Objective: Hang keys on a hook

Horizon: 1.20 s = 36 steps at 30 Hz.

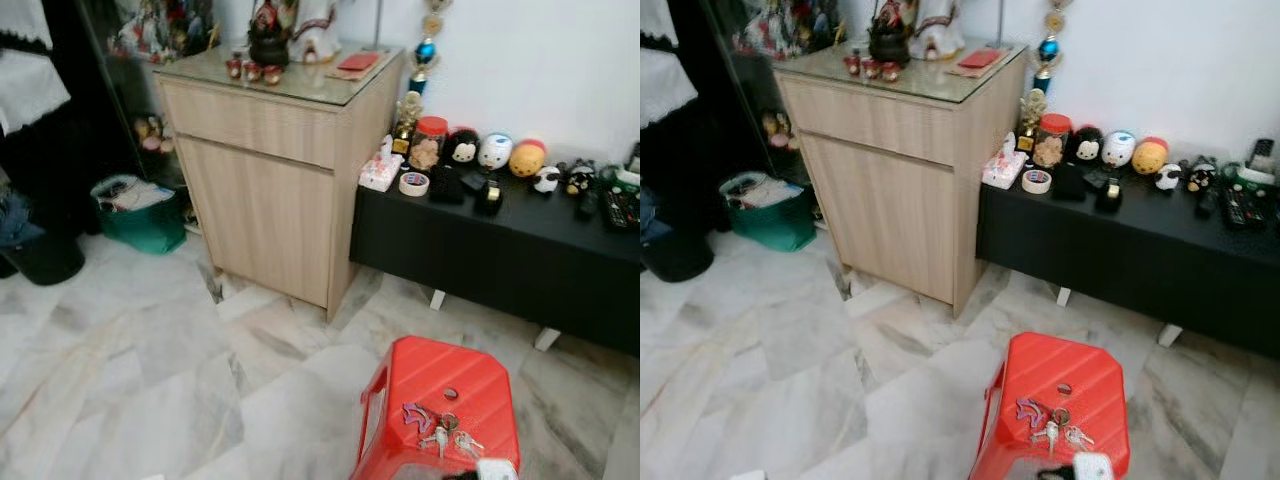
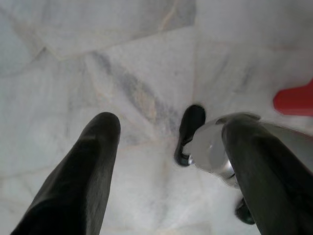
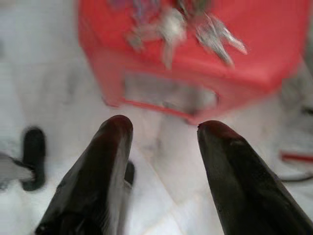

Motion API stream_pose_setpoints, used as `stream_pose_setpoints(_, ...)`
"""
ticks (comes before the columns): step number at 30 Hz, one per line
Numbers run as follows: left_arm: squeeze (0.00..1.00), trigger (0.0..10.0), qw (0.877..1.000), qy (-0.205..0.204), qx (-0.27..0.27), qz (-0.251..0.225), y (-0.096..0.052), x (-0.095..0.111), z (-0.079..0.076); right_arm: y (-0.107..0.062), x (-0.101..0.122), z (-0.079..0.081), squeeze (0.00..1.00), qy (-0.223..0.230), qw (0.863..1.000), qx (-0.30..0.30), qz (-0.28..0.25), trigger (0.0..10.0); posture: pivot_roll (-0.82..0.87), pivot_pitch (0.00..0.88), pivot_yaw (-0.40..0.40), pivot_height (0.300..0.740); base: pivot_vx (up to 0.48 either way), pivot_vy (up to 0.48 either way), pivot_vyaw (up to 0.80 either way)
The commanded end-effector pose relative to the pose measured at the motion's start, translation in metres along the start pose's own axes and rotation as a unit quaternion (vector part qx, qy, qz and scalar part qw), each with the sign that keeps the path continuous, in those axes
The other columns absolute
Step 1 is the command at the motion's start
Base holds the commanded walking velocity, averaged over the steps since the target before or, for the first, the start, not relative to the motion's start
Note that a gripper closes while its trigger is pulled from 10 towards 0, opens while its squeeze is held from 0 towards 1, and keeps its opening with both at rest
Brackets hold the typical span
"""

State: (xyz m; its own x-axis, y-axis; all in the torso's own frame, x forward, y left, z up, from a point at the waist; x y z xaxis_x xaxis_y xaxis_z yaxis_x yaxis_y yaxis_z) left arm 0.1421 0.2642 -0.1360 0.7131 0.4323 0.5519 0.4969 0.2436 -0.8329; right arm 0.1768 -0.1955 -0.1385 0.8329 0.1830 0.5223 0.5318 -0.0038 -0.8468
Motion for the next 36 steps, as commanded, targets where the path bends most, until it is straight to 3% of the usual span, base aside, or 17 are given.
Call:
stream_pose_setpoints(1, 0.00, 10.0, 1.000, -0.006, -0.009, -0.004, 0.001, 0.002, -0.009, -0.003, -0.011, -0.011, 0.00, 0.008, 1.000, -0.016, 0.011, 10.0, 0.07, 0.000, -0.054, 0.740, 0.296, 0.000, 0.00)
stream_pose_setpoints(8, 0.00, 10.0, 1.000, 0.000, -0.007, -0.001, 0.002, 0.002, -0.008, -0.004, -0.012, -0.013, 0.00, 0.033, 0.999, -0.029, 0.010, 10.0, 0.07, 0.000, -0.052, 0.740, 0.163, 0.000, 0.00)
stream_pose_setpoints(10, 0.00, 10.0, 1.000, -0.006, -0.006, -0.004, 0.001, 0.003, -0.008, -0.004, -0.012, -0.016, 0.00, 0.076, 0.996, -0.046, 0.000, 10.0, 0.07, 0.000, -0.052, 0.740, 0.000, 0.000, 0.00)
stream_pose_setpoints(17, 0.00, 10.0, 1.000, -0.011, -0.003, -0.019, 0.001, 0.006, -0.007, -0.006, -0.007, -0.021, 0.00, 0.125, 0.989, -0.070, -0.029, 10.0, 0.07, 0.000, -0.053, 0.740, 0.000, 0.000, 0.00)
stream_pose_setpoints(20, 0.00, 10.0, 0.999, 0.008, -0.008, -0.036, 0.001, 0.011, -0.008, -0.007, -0.003, -0.022, 0.00, 0.124, 0.989, -0.069, -0.047, 10.0, 0.06, 0.000, -0.058, 0.740, 0.000, 0.000, 0.00)
stream_pose_setpoints(22, 0.00, 10.0, 0.998, 0.002, -0.008, -0.054, 0.000, 0.015, -0.009, -0.003, 0.030, -0.033, 0.00, 0.120, 0.985, -0.077, -0.092, 10.0, 0.07, 0.000, -0.062, 0.740, 0.000, 0.000, 0.00)
stream_pose_setpoints(24, 0.00, 10.0, 0.997, -0.004, -0.010, -0.076, -0.001, 0.020, -0.010, -0.003, 0.078, -0.048, 0.00, 0.105, 0.979, -0.088, -0.152, 10.0, 0.08, 0.000, -0.072, 0.740, 0.000, 0.000, 0.00)
stream_pose_setpoints(26, 0.00, 10.0, 0.995, -0.005, -0.014, -0.095, -0.003, 0.024, -0.011, -0.007, 0.106, -0.056, 0.00, 0.085, 0.973, -0.095, -0.192, 10.0, 0.08, 0.000, -0.074, 0.740, 0.000, 0.000, 0.00)
stream_pose_setpoints(27, 0.00, 10.0, 0.972, 0.004, -0.052, -0.228, -0.010, 0.094, -0.021, -0.012, 0.130, -0.059, 0.00, 0.071, 0.964, -0.098, -0.237, 10.0, 0.09, 0.000, -0.080, 0.740, 0.000, 0.000, 0.00)
stream_pose_setpoints(28, 0.00, 10.0, 0.972, 0.004, -0.052, -0.228, -0.010, 0.094, -0.021, -0.012, 0.130, -0.059, 0.00, 0.071, 0.964, -0.098, -0.237, 10.0, 0.09, 0.000, -0.080, 0.740, 0.000, 0.000, 0.00)
stream_pose_setpoints(29, 0.00, 10.0, 0.946, 0.018, -0.084, -0.312, -0.023, 0.139, -0.032, -0.018, 0.149, -0.059, 0.00, 0.061, 0.954, -0.100, -0.276, 10.0, 0.09, 0.000, -0.083, 0.740, 0.000, 0.000, 0.00)
stream_pose_setpoints(34, 0.00, 10.0, 0.910, 0.030, -0.119, -0.396, -0.046, 0.166, -0.057, -0.027, 0.172, -0.055, 0.00, 0.054, 0.937, -0.092, -0.332, 10.0, 0.09, 0.000, -0.085, 0.740, 0.000, 0.000, 0.00)
stream_pose_setpoints(36, 0.00, 10.0, 0.890, 0.028, -0.133, -0.435, -0.062, 0.175, -0.066, -0.031, 0.177, -0.051, 0.00, 0.043, 0.931, -0.085, -0.351, 10.0, 0.09, 0.000, -0.090, 0.740, 0.000, 0.000, 0.00)
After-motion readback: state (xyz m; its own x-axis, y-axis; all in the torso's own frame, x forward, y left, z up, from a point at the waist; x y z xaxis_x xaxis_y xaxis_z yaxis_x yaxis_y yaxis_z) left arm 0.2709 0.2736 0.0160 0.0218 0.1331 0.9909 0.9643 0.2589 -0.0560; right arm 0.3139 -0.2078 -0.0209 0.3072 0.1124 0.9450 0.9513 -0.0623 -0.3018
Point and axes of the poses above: a point about 5 cm out from each wrist's last joint towards the gripper, its own y axis pointing out of the wrist towards the gripper, its own x axis along the axis of the wrist's last joint, z = x × y, the point moved 5 cm from there along y, pointing out of the wrist towards the gripper, and after that the axes turned 13 degrees about -y, right-handed, at the moved point
